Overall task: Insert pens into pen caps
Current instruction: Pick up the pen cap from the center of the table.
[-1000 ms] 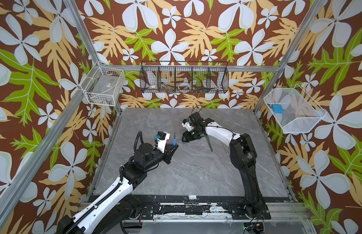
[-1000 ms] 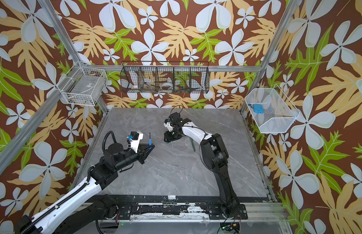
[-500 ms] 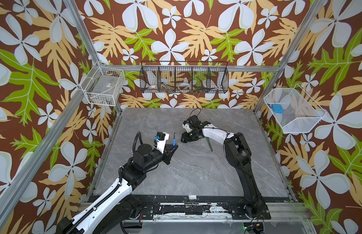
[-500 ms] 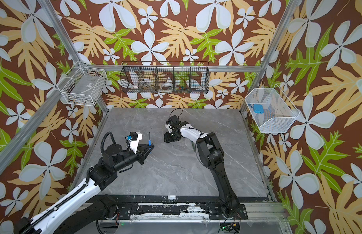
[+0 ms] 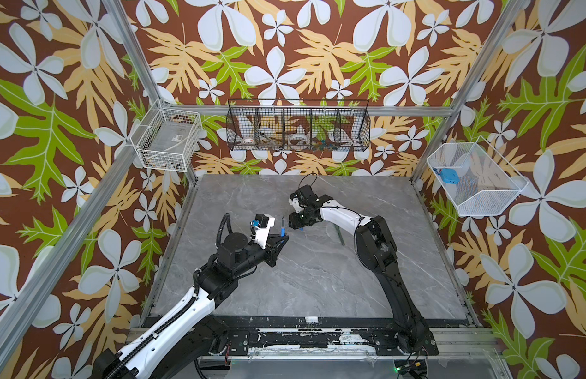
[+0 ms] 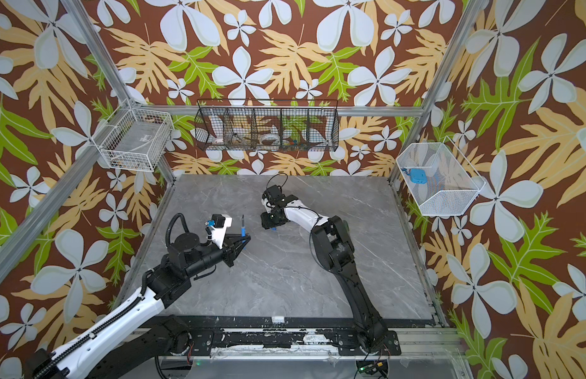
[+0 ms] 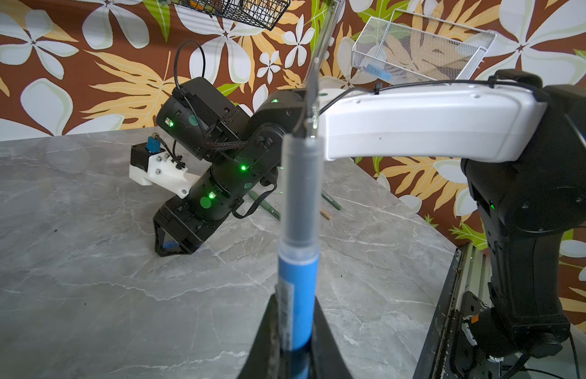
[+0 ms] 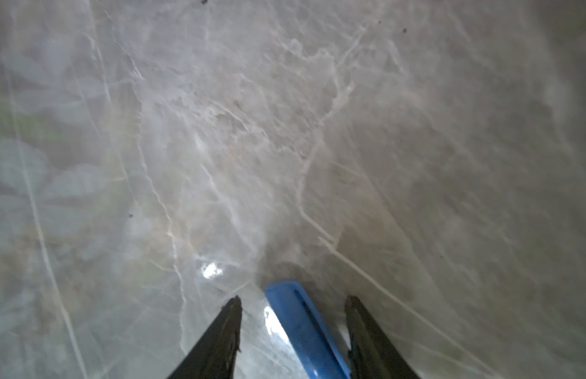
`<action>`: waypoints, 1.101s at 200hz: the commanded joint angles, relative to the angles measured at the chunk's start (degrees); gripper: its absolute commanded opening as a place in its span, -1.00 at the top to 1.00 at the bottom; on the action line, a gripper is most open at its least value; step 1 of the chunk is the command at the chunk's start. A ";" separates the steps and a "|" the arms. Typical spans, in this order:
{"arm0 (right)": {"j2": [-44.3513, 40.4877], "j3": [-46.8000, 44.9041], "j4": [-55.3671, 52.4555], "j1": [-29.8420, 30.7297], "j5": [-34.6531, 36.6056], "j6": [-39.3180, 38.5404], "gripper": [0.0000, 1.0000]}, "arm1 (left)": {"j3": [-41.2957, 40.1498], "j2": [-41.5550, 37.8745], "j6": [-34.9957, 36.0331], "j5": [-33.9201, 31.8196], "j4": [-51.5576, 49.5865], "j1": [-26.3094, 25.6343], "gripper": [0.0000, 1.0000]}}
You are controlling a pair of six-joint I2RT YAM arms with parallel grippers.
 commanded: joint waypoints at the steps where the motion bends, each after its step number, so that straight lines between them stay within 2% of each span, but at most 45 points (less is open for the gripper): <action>1: 2.34 3.42 -10.51 0.18 4.32 -8.21 -0.06 | 0.06 -0.13 0.43 0.51 1.27 0.15 1.00; 36: 4.96 8.06 -14.91 0.54 6.67 -15.36 -0.05 | 0.24 -0.13 0.38 0.38 1.08 0.15 1.00; 63: 5.54 8.31 -14.86 1.40 7.26 -16.73 -0.04 | 0.41 0.19 0.32 0.55 1.24 0.15 1.00; 81: 6.50 9.04 -16.40 2.84 12.56 -17.39 -0.04 | 0.93 0.68 0.29 0.91 0.74 0.15 1.00; 106: 7.72 9.56 -17.08 3.31 12.66 -18.14 -0.02 | 0.94 0.78 0.40 0.86 0.59 0.15 1.00; 138: 9.83 12.05 -19.26 3.35 14.38 -18.47 0.22 | 1.03 0.56 0.39 0.71 0.38 0.15 1.00; 150: 10.13 12.53 -20.05 3.25 14.49 -18.53 0.24 | 1.00 0.37 0.38 0.69 0.30 0.15 1.00; 190: 7.38 8.79 -20.79 2.87 15.86 -18.45 0.32 | 0.76 0.48 0.41 -0.50 0.08 0.15 1.00; 220: 4.71 5.00 -18.92 2.30 15.44 -18.77 0.29 | 0.91 0.92 0.53 -0.81 0.05 0.15 1.00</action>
